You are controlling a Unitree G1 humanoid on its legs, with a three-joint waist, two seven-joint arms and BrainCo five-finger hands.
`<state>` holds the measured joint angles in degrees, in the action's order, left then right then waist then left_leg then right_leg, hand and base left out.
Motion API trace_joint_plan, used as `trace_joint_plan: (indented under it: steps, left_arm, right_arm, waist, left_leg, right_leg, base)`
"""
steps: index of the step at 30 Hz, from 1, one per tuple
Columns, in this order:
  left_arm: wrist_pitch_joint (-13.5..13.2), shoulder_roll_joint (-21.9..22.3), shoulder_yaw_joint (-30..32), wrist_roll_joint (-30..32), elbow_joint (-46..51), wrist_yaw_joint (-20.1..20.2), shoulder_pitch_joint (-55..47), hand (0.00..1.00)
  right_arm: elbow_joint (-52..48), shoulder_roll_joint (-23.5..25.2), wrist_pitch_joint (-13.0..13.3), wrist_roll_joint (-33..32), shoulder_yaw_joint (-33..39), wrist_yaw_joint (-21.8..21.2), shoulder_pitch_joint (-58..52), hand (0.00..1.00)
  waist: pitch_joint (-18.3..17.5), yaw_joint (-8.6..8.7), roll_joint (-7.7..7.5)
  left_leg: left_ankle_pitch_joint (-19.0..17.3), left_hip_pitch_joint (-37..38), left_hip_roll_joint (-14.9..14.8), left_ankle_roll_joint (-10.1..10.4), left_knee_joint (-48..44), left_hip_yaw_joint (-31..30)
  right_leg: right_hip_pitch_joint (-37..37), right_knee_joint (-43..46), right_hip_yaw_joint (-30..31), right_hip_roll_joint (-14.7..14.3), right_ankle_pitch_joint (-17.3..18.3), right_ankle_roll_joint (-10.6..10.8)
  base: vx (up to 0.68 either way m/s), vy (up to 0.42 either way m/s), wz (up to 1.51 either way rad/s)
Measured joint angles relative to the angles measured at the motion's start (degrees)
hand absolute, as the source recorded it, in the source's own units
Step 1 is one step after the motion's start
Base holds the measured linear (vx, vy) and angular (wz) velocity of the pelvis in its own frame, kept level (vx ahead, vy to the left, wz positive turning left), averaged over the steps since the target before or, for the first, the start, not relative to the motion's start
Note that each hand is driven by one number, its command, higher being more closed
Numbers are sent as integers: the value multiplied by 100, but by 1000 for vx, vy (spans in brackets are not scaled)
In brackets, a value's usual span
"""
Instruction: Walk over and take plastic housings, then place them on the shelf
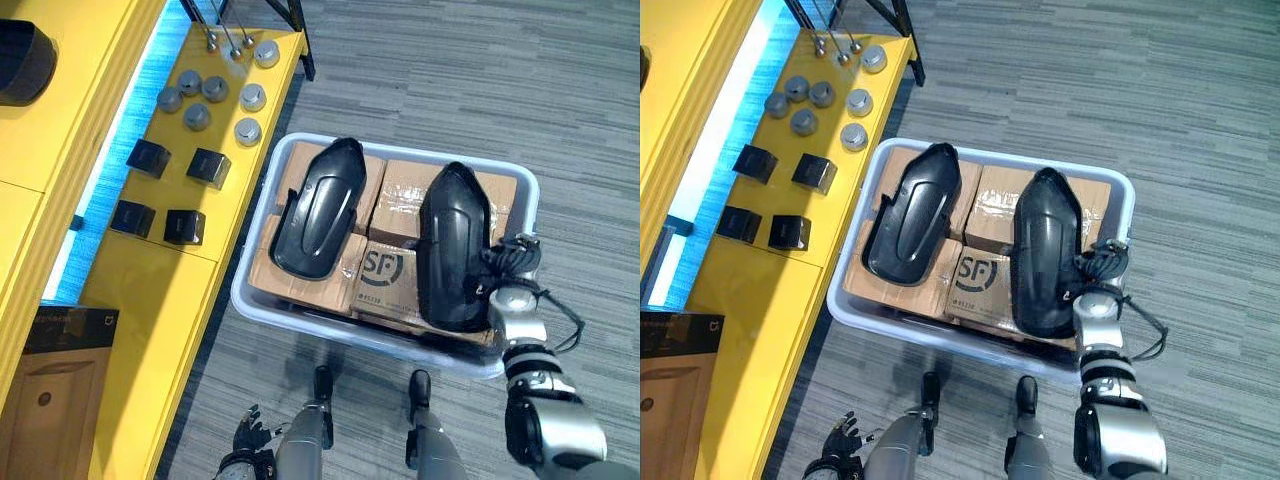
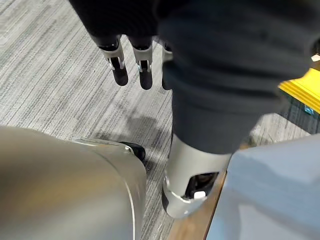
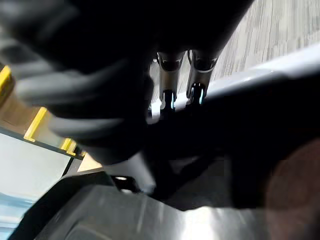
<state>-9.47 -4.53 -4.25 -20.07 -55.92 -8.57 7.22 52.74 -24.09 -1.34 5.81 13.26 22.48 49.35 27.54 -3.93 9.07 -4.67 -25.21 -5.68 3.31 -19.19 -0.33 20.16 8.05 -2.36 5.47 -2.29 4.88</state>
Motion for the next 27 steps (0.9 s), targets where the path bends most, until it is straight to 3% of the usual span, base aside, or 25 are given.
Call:
trace_joint_plan:
  steps: [4, 9, 13, 19, 21, 24, 27]
  left_arm:
    - [0, 0, -23, 1, -25, -8, 23, 0]
    - [25, 116, -47, -360, 506, -81, -149, 0]
    - [-41, 421, 320, -555, 3122, -351, -1129, 0]
    - [-48, 627, 727, 130, 5635, -888, -1756, 0]
    - [-38, 650, 487, 557, 6569, -1004, -1957, 0]
    - [-47, 636, -92, 963, 7191, -992, -1962, 0]
    - [-38, 571, -796, 900, 7266, -820, -1903, 0]
  right_arm:
    - [82, -135, -8, 67, -128, -222, 44, 100]
    - [-976, 108, -374, 739, -330, -225, -644, 100]
    - [-3202, 731, -449, 1415, -303, -60, -2123, 100]
    - [-5263, 1610, -447, 2214, -223, 152, -3548, 100]
    - [-5872, 1862, -433, 2428, -330, 153, -3897, 100]
    - [-6496, 2026, -296, 2578, -570, 136, -4144, 100]
    - [-6943, 2072, -105, 2649, -1146, 96, -4323, 100]
  waist:
    - [4, 8, 11]
    - [11, 20, 19]
    - [-167, 65, -17]
    - [-722, 179, -327]
    - [-1058, 180, -506]
    - [-1328, 220, -619]
    - [-1587, 319, -670]
  left_leg:
    - [0, 9, -9, 0, -54, -26]
    - [2, 252, -11, 1, -46, -160]
    - [66, 839, 86, -23, 309, -288]
    - [292, 1445, 216, -10, 942, -456]
    - [301, 1636, 220, -5, 1071, -465]
    - [304, 1966, 232, -9, 1253, -465]
    - [347, 2198, 228, -18, 1453, -437]
  right_leg:
    - [-20, 52, -10, -11, 0, 0]
    - [-364, 13, -157, -26, 6, -8]
    - [-1002, -228, -319, 50, 42, 5]
    - [-1553, -472, -609, 170, 118, 34]
    - [-1752, -590, -642, 175, 120, 36]
    - [-2046, -700, -648, 195, 120, 37]
    - [-2184, -735, -635, 210, 127, 47]
  base:
    - [-20, 4, 1]
    - [-35, 3, 14]
    - [-3, 12, 21]
    - [55, -4, 26]
    - [120, 2, 6]
    - [93, 13, 2]
    - [44, 7, -4]
